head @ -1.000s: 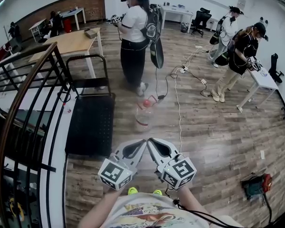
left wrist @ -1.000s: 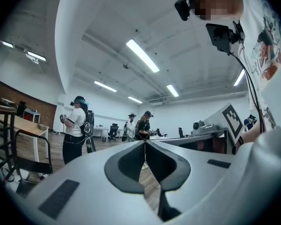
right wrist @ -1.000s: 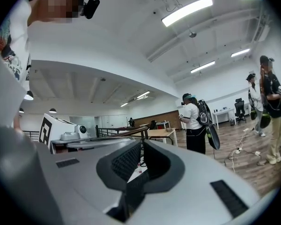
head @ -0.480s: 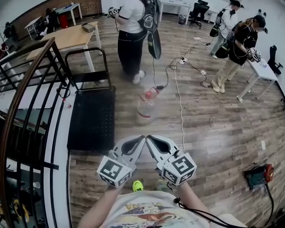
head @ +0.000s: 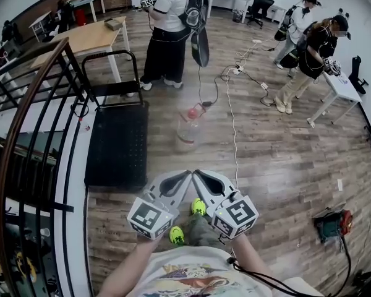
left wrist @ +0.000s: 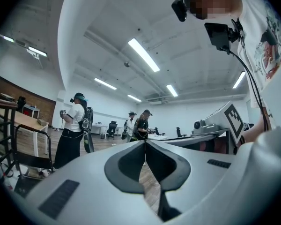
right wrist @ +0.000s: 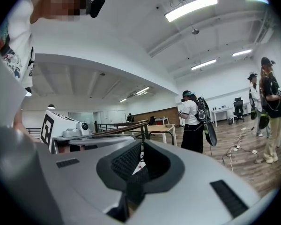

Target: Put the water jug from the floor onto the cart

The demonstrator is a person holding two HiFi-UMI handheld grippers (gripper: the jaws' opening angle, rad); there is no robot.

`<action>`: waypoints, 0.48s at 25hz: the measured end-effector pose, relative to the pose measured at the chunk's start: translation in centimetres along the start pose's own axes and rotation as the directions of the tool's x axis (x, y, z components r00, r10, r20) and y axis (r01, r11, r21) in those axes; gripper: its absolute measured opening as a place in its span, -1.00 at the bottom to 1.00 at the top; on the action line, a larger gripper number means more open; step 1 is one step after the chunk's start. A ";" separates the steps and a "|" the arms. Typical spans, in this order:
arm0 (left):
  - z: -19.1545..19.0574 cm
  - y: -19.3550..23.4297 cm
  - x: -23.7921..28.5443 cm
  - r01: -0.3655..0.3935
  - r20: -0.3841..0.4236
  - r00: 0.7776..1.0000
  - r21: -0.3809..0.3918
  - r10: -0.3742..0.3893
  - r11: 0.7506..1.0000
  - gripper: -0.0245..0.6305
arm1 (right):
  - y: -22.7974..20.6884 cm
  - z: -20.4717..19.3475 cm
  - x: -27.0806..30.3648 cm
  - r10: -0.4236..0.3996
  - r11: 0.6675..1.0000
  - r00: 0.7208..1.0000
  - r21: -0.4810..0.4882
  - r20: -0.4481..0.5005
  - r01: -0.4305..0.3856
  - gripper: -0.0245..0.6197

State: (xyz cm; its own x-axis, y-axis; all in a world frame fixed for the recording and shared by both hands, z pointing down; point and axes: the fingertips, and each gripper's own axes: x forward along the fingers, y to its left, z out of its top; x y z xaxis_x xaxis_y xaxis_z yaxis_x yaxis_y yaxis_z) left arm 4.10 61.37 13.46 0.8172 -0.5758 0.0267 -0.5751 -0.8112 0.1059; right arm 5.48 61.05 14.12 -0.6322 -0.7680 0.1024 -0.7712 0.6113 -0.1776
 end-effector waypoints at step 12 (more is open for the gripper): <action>-0.9 2.1 3.5 -0.042 -0.022 0.999 -0.007 0.042 0.999 -0.89 | -3.7 -0.4 1.7 0.029 0.999 1.000 0.038 0.003 -0.029 -0.83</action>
State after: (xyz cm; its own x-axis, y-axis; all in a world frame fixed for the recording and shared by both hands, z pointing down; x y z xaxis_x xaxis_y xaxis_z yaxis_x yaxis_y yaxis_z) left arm 5.83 57.77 14.68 0.7932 -0.6066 0.0527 -0.6083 -0.7858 0.1117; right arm 7.23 57.58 15.33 -0.6540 -0.7505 0.0948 -0.7493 0.6255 -0.2174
